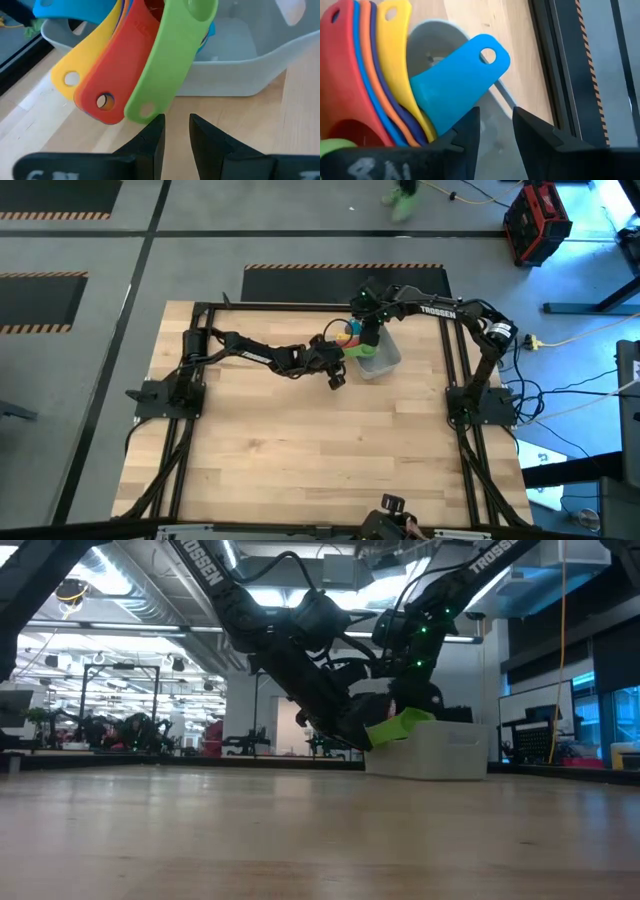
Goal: Nest measuring cups in basket
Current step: Stack the green measuring cup on top of the red measuring cup into the gray bin
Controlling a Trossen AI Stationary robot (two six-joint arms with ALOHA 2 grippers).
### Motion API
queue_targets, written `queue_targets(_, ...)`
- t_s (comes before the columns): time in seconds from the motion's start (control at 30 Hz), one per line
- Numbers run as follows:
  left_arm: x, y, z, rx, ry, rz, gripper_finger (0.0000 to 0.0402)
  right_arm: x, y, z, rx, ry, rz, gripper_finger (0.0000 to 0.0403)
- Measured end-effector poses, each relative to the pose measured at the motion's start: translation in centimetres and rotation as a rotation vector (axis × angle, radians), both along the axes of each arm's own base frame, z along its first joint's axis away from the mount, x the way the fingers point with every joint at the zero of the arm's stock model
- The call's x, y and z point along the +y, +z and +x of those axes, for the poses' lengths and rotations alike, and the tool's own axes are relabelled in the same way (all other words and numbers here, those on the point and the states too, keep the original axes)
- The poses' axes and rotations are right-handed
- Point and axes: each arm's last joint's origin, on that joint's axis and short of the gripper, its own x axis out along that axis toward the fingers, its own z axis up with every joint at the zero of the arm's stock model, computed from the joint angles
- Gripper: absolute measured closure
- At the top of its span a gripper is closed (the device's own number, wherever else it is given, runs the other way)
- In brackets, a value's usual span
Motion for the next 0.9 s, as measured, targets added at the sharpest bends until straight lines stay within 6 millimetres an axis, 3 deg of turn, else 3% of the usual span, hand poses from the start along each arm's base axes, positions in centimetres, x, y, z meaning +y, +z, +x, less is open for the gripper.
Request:
queue_targets(0.63, -0.5, 0.1, 0.1, -0.009, -0.011, -0.001, 0.032, 0.0, -0.1, -0.2, 0.024, -0.003, 0.007, 0.0281)
queue_targets(0.9, -0.6, 1.6, 0.0, -0.041, -0.005, 0.014, 0.032, 0.0, -0.1, -0.2, 0.023, -0.003, 0.006, 0.0281)
